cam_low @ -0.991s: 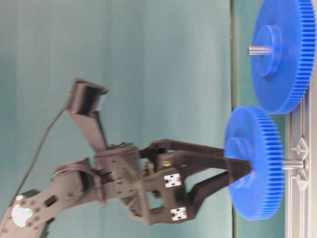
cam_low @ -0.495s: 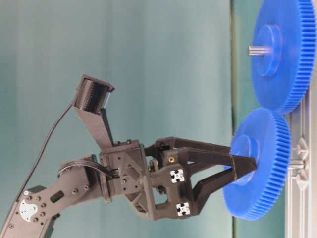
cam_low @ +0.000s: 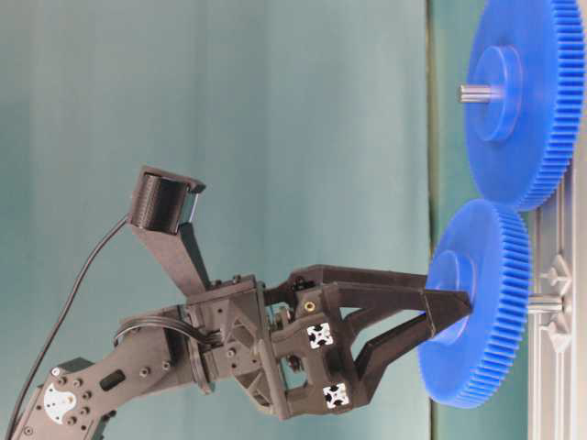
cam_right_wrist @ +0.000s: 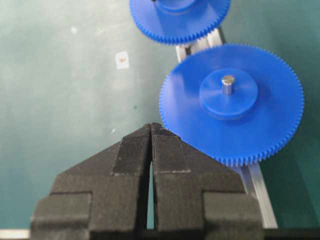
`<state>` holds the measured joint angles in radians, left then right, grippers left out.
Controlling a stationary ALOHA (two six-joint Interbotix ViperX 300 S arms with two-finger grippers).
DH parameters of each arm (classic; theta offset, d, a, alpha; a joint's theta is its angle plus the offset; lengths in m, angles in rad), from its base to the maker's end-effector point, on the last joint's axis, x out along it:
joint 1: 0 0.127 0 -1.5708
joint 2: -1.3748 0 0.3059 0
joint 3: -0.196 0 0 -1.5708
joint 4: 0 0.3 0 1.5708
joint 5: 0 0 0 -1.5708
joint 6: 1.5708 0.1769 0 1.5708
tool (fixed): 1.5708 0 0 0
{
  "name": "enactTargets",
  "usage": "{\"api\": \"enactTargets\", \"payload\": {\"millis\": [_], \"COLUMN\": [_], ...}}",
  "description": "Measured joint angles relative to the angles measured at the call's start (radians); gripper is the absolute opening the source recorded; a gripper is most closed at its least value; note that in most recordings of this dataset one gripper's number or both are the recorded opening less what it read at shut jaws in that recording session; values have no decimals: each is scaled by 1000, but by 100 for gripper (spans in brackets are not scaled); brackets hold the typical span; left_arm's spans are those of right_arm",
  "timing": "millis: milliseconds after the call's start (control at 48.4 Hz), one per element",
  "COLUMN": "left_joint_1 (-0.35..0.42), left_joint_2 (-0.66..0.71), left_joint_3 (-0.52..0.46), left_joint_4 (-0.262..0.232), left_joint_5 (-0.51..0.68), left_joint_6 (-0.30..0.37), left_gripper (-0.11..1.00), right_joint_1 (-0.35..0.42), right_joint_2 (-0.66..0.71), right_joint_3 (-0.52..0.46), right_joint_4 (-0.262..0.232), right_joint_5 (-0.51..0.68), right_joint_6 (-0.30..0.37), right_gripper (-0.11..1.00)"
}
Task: Insert the small gear onto the shaft.
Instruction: 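Carry the gear over the left shaft beside the large gear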
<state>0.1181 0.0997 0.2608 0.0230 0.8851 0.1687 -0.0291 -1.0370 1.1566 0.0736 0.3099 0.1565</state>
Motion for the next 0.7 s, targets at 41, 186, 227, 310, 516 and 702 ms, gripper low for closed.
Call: {"api": "enactTargets", "payload": {"millis": [41, 186, 227, 310, 516, 702], "left_joint_1": [2, 5, 3, 5, 6, 6], "left_joint_2": [0, -8, -9, -11, -11, -3], "left_joint_3": [0, 8, 9, 11, 11, -6], "left_joint_4": [0, 0, 0, 0, 0, 0], "left_joint_5": [0, 0, 0, 0, -2, -2], "left_joint_6": [-2, -2, -2, -2, -12, -15], "left_gripper": [72, 72, 72, 72, 72, 73], "right_joint_1": [-2, 0, -2, -2, -2, -2], "right_joint_2": [0, 0, 0, 0, -5, -14], "right_joint_3": [-2, -2, -2, -2, -2, -2], "right_joint_4": [0, 0, 0, 2, 0, 0], "right_joint_5": [0, 0, 0, 0, 0, 0], "right_joint_6": [0, 0, 0, 2, 21, 25], "right_gripper": [1, 1, 1, 1, 1, 1]}}
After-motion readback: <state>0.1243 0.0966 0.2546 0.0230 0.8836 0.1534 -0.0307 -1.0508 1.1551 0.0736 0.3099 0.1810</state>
